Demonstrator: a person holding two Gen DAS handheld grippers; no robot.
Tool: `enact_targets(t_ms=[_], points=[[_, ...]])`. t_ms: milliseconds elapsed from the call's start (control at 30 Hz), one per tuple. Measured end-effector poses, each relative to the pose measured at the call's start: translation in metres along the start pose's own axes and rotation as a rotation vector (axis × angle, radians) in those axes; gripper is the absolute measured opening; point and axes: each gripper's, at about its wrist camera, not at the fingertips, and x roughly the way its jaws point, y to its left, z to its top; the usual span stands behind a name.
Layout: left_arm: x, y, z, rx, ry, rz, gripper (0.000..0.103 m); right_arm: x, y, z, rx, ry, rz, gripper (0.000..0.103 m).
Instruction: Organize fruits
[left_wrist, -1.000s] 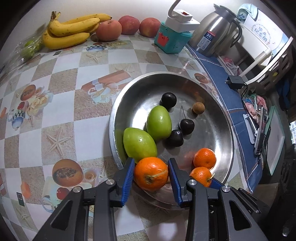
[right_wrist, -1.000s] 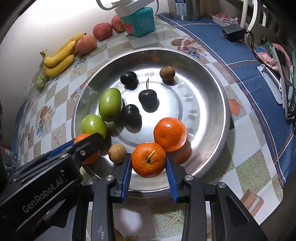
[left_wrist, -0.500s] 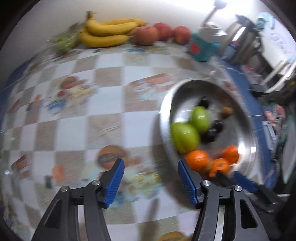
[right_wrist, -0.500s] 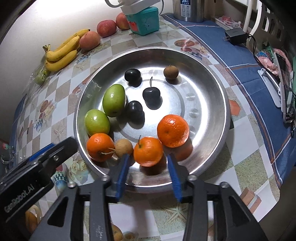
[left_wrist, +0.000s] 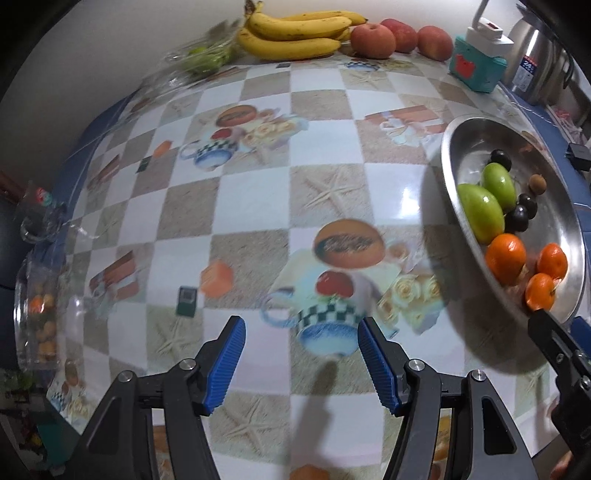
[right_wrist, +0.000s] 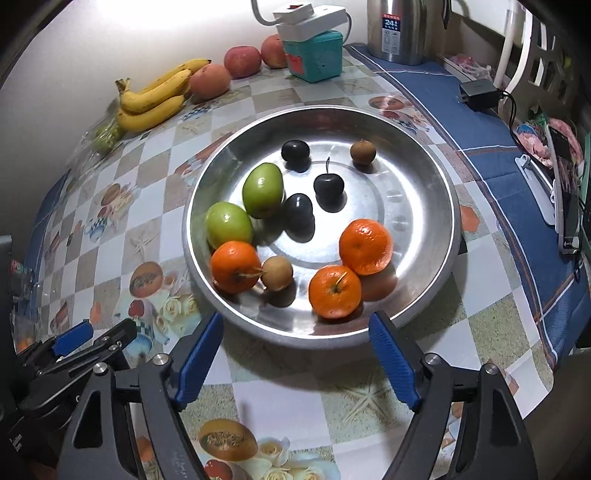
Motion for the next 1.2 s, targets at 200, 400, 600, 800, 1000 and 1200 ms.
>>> enact_targets(t_ms=[200,400,600,800,1000,1200], points=[[-0.008,0.012,-0.008,-0.029,-0.015,0.038,0.075,-0.010,0.005,-0.004,-0.019,-0.038,-0.002,0.098],[-0.019,0.021,-0.014,-0.063,-0.049,0.011,0.076,-0.017,0.006,-0.005,-0.027,-0.064,-0.022,0.098],[-0.025,0.025,-0.013,-0.079,-0.078,-0.011,0.099,-0.020,0.006,-0.006,-0.027,-0.077,-0.024,0.098],[-0.025,0.030,-0.012,-0.098,-0.077,-0.018,0.100,-0.018,0.008,-0.006,-0.038,-0.068,-0.020,0.098],[-0.024,0.032,-0.010,-0.103,-0.078,-0.027,0.100,-0.015,0.011,-0.006,-0.049,-0.061,-0.018,0.098],[-0.022,0.034,-0.009,-0.112,-0.075,-0.036,0.103,-0.012,0.012,-0.006,-0.052,-0.054,-0.015,0.098]])
